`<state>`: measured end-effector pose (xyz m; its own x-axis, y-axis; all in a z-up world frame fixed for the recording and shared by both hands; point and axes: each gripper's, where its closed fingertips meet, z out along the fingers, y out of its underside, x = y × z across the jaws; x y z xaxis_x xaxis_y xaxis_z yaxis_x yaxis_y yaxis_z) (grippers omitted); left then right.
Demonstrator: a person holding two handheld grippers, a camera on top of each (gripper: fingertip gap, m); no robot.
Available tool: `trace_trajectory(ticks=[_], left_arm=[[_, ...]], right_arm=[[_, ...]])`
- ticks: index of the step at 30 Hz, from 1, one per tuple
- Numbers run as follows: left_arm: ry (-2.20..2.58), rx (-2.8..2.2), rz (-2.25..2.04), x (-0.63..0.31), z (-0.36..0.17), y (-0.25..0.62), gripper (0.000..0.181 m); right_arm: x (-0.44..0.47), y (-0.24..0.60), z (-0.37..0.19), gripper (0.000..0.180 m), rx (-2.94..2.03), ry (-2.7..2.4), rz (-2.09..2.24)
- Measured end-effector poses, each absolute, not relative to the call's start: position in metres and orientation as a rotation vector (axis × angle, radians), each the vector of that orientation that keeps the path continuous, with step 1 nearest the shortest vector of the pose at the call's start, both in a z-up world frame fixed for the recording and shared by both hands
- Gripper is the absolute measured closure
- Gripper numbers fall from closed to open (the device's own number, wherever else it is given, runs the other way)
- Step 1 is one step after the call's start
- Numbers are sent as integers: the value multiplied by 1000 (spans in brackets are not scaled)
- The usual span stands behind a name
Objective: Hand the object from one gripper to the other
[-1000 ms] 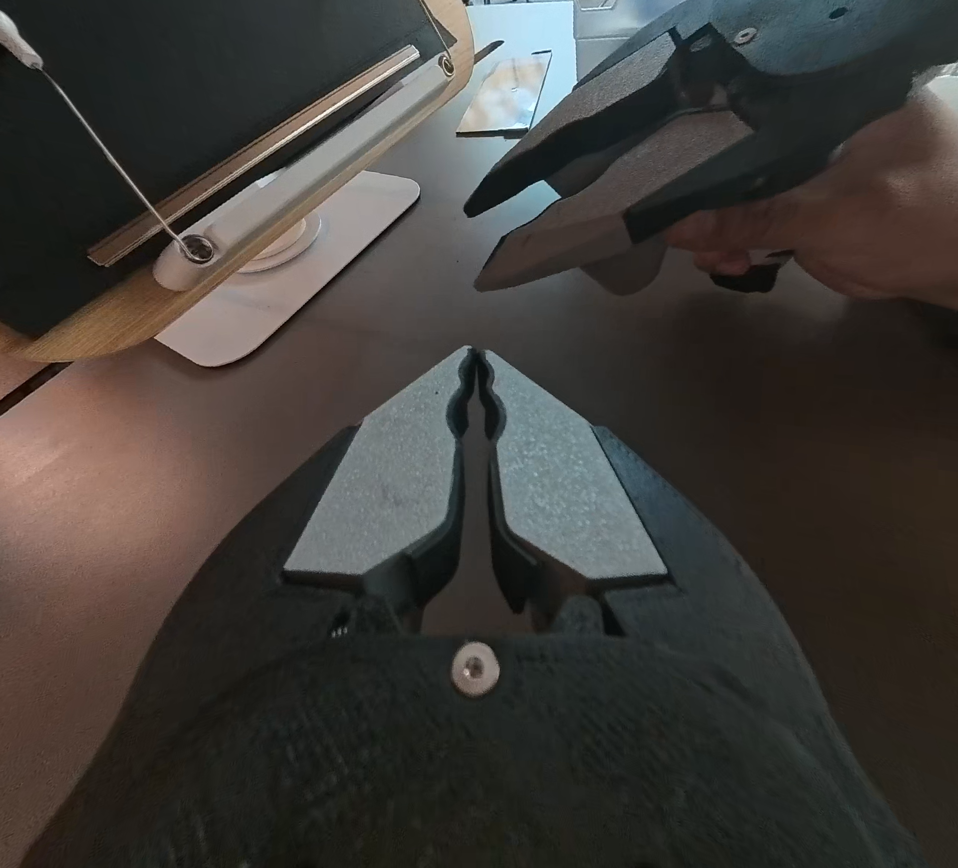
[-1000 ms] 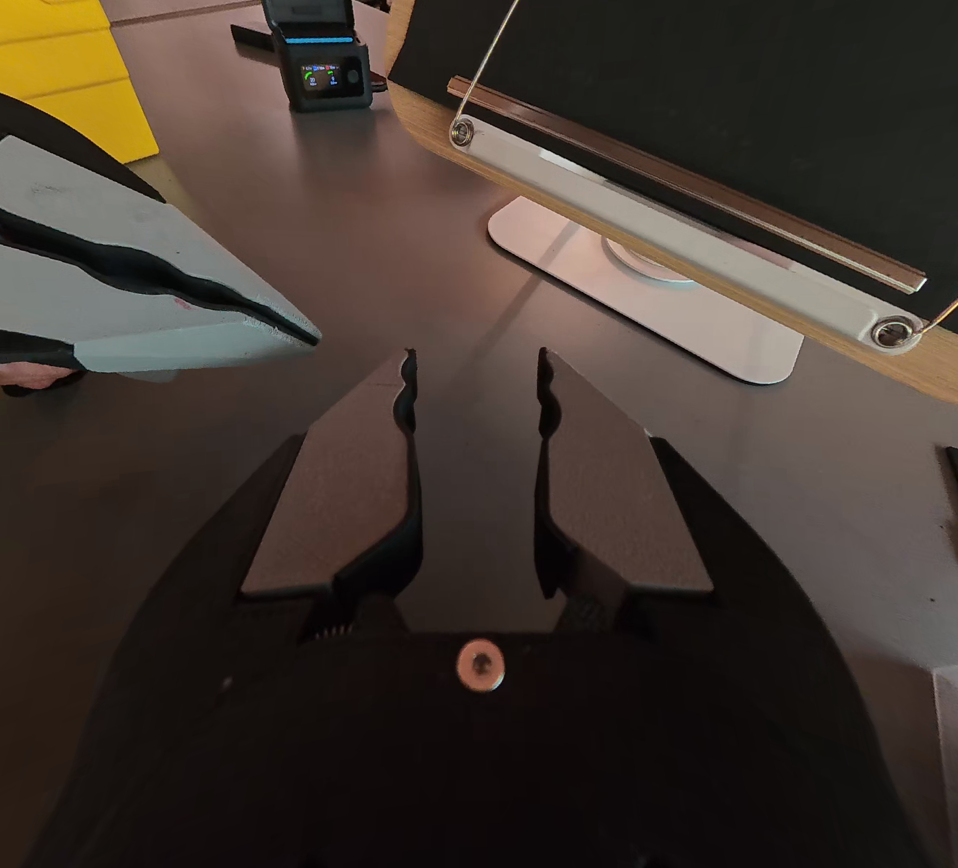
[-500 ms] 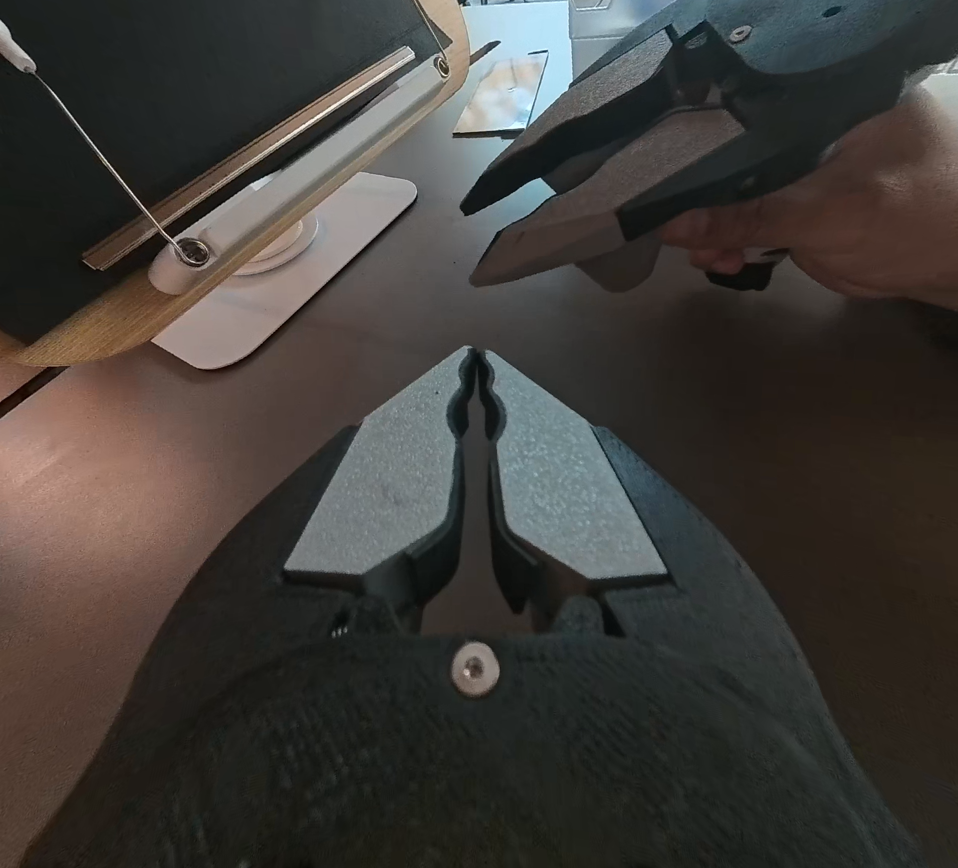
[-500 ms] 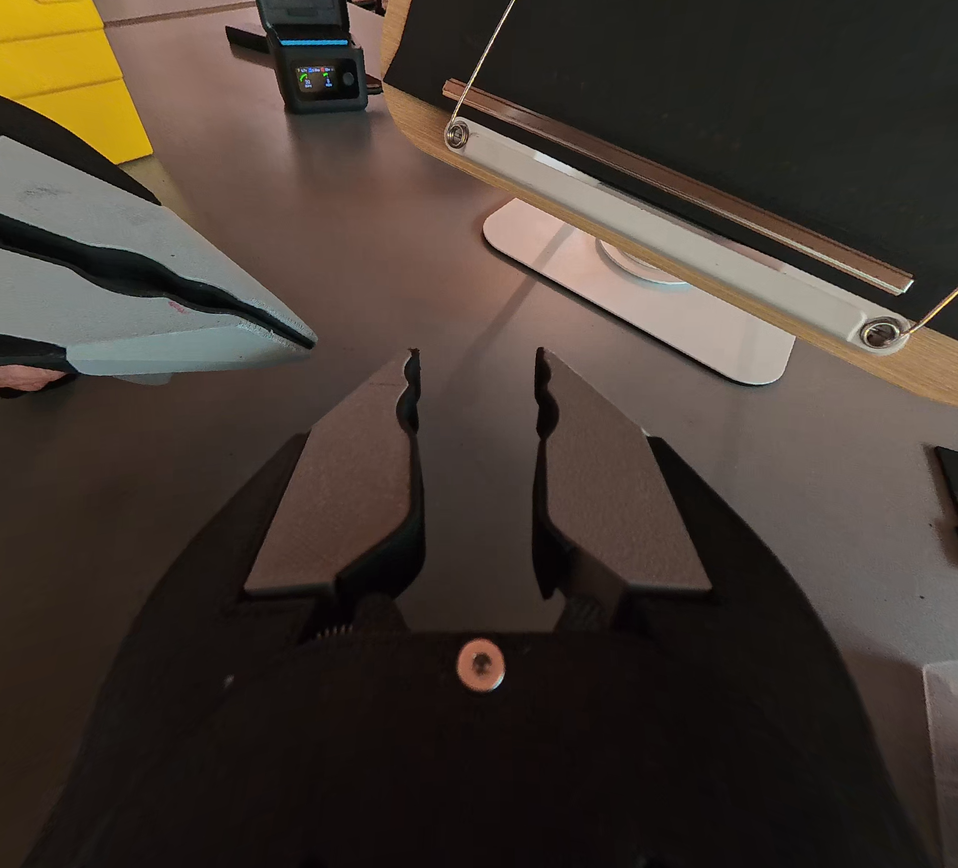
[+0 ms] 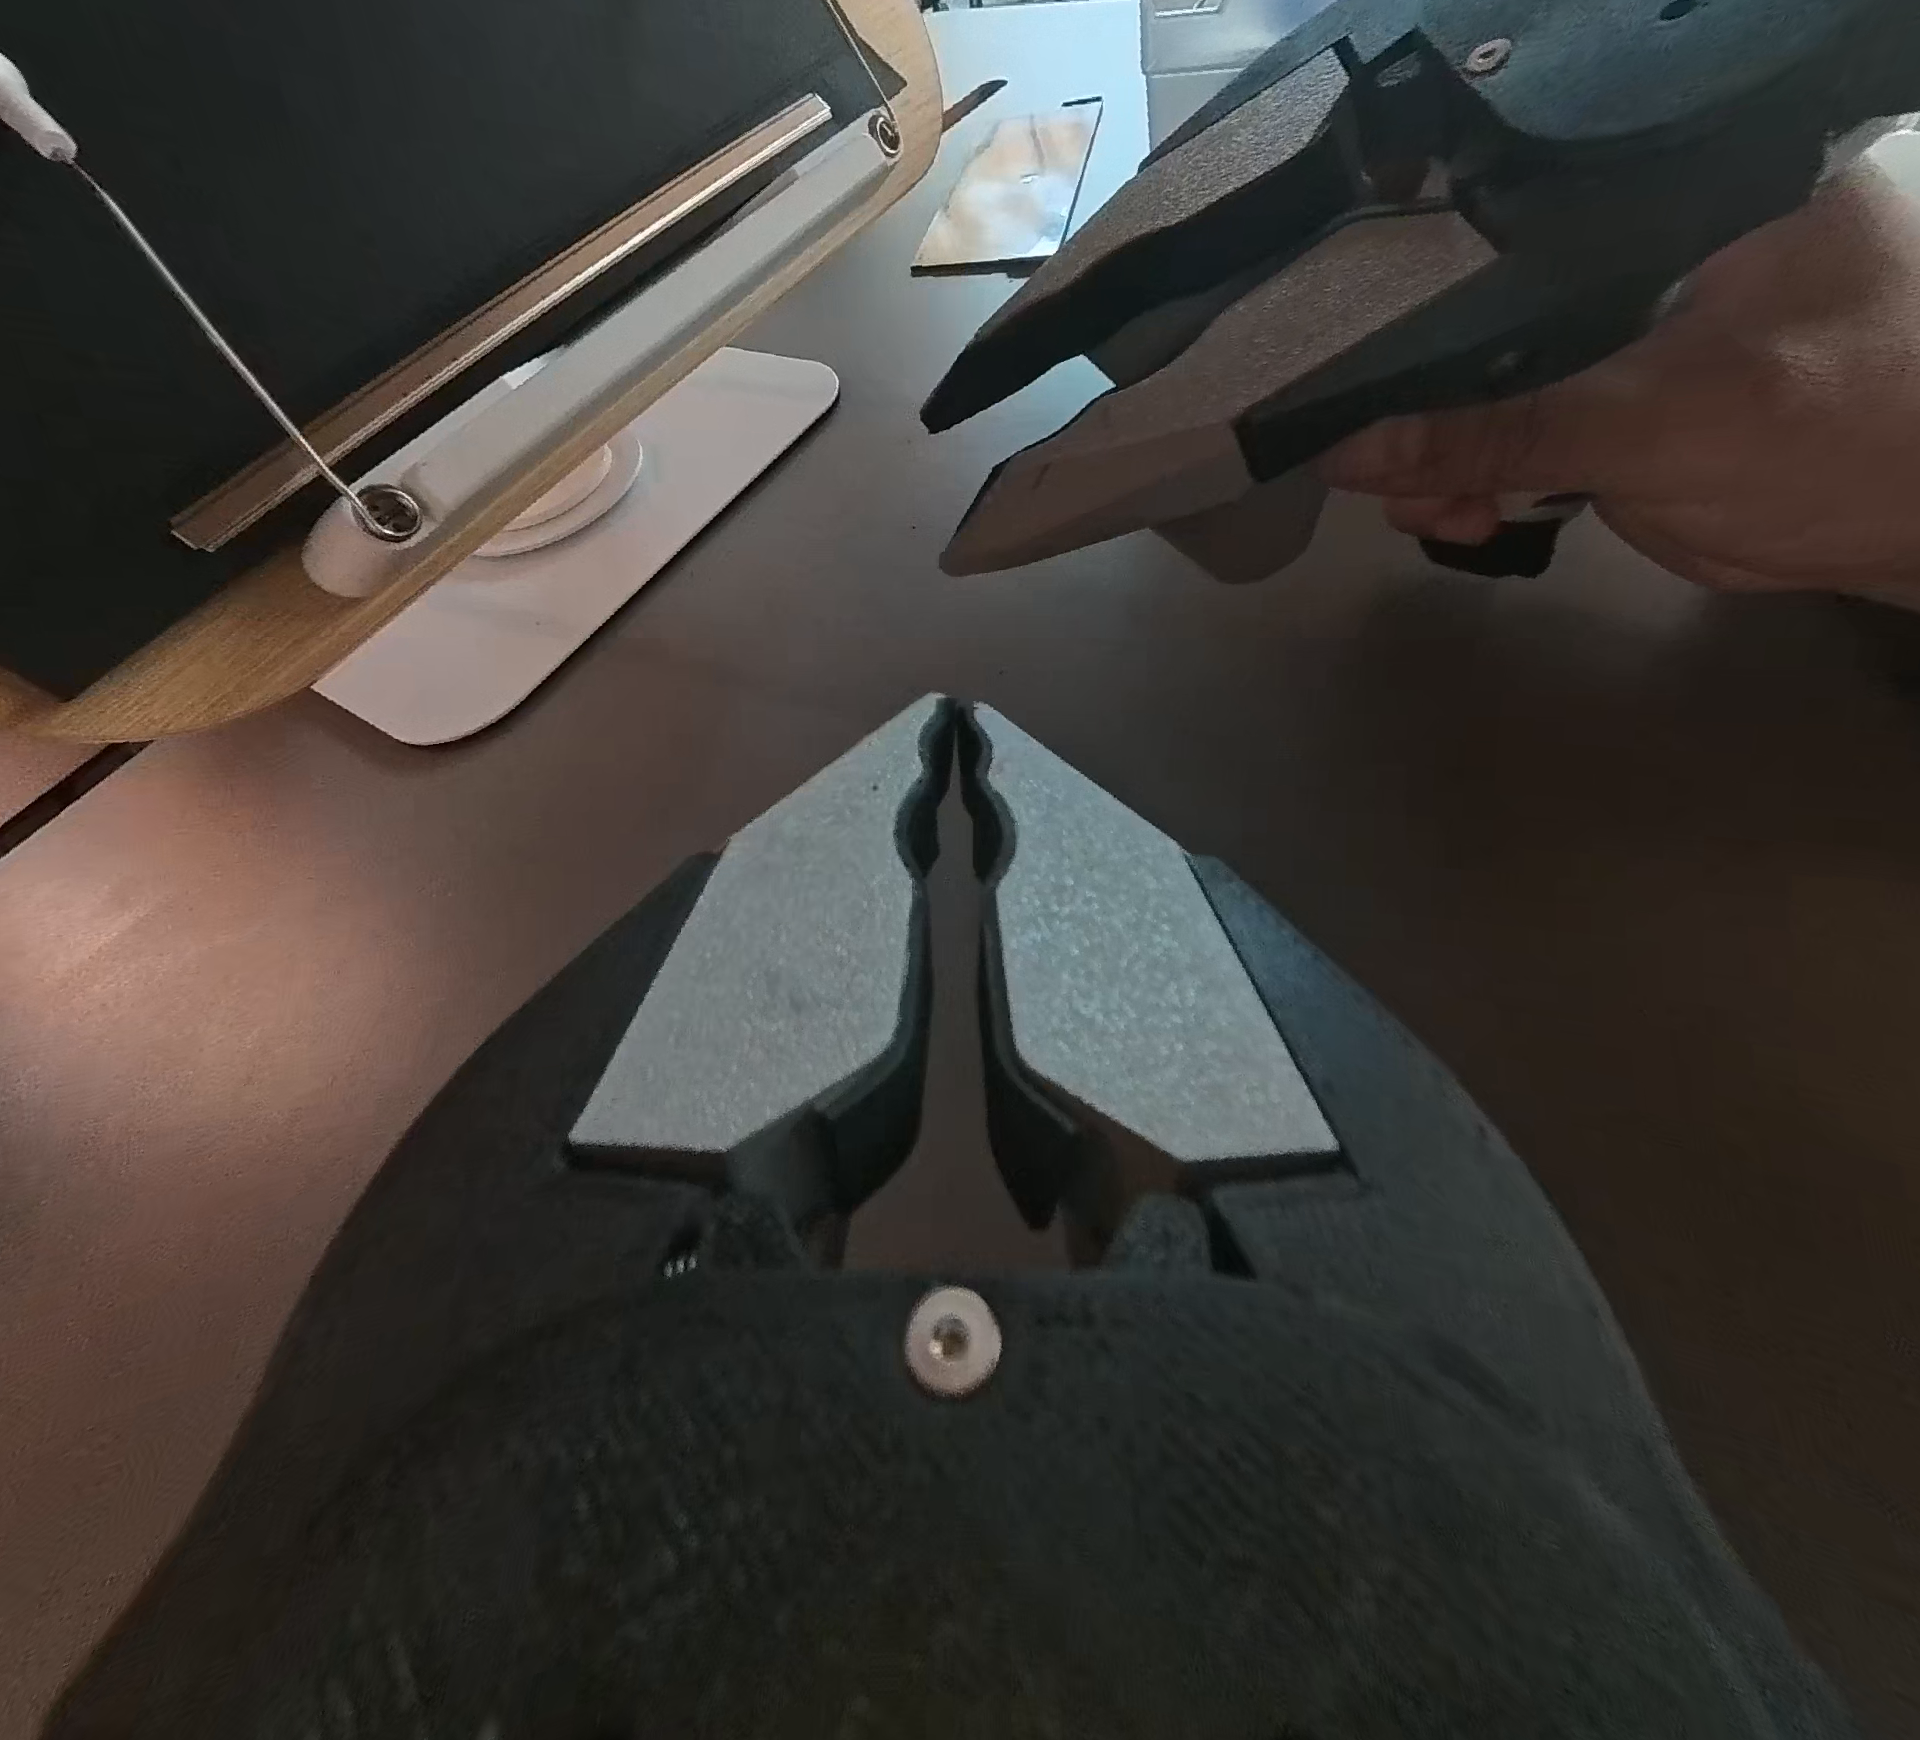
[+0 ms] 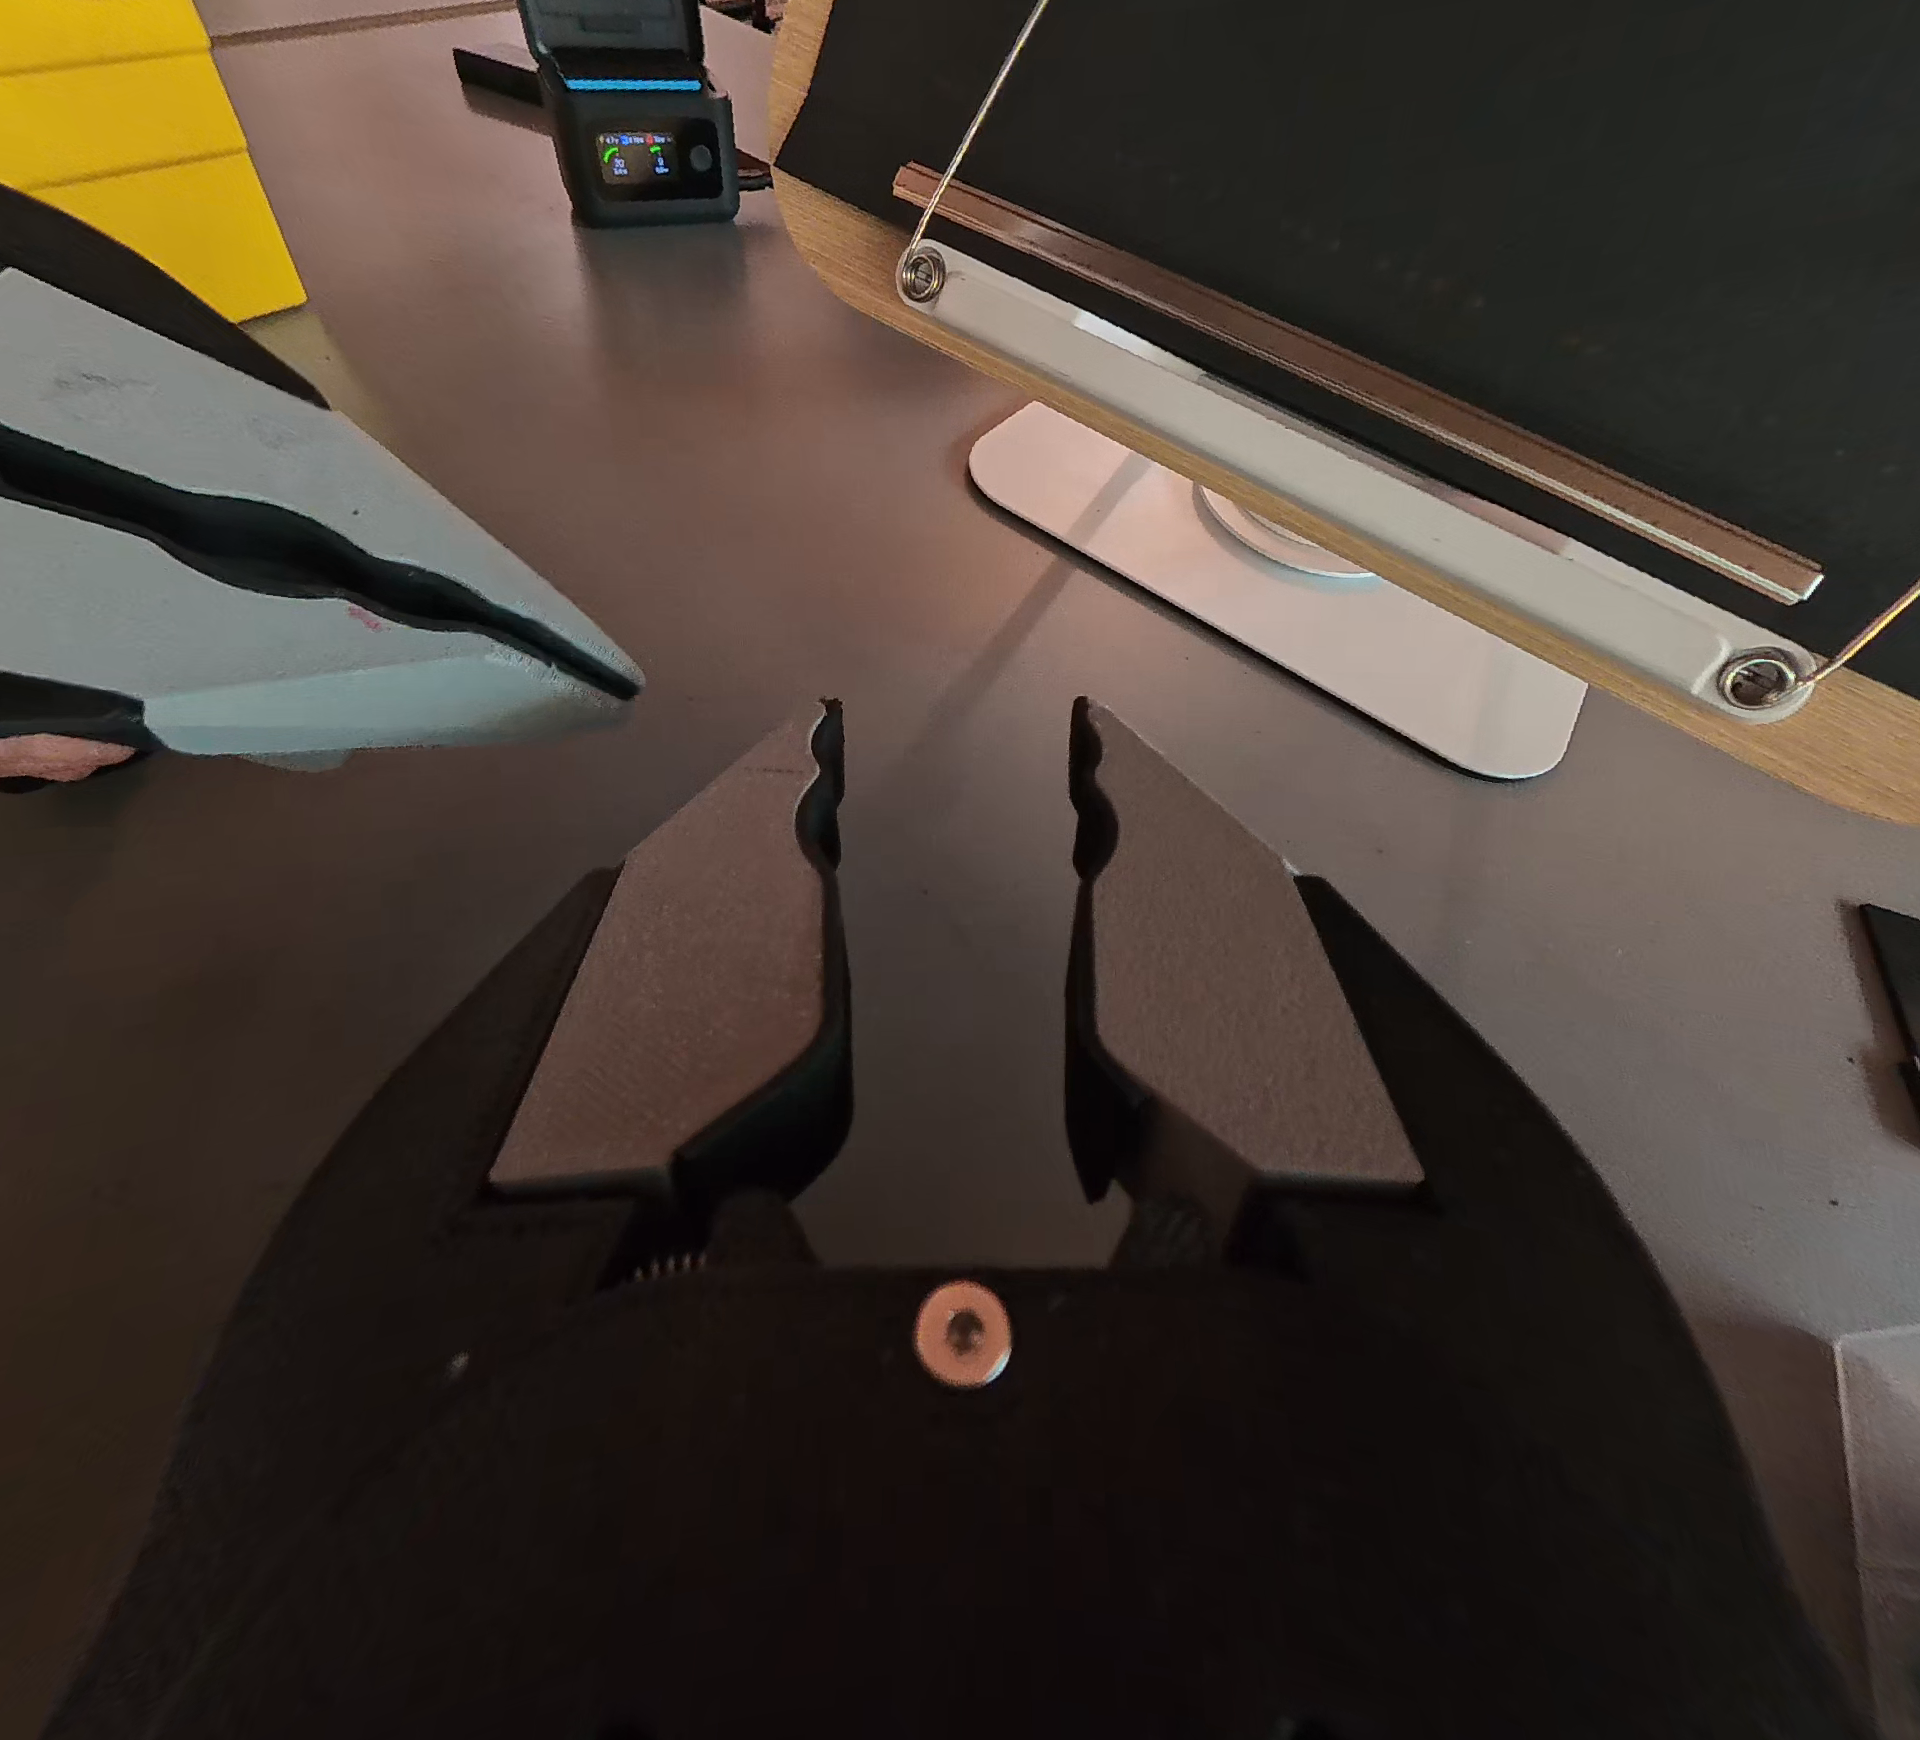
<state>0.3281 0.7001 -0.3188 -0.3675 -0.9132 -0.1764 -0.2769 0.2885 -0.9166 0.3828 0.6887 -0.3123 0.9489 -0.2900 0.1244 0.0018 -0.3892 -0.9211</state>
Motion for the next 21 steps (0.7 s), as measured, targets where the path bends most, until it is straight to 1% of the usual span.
trace_trajectory(ticks=[21], left_arm=[[1824,-1064,-1084,328,-319,699,181]], right_arm=[[381,689,-312,140,-1952,194,-327]])
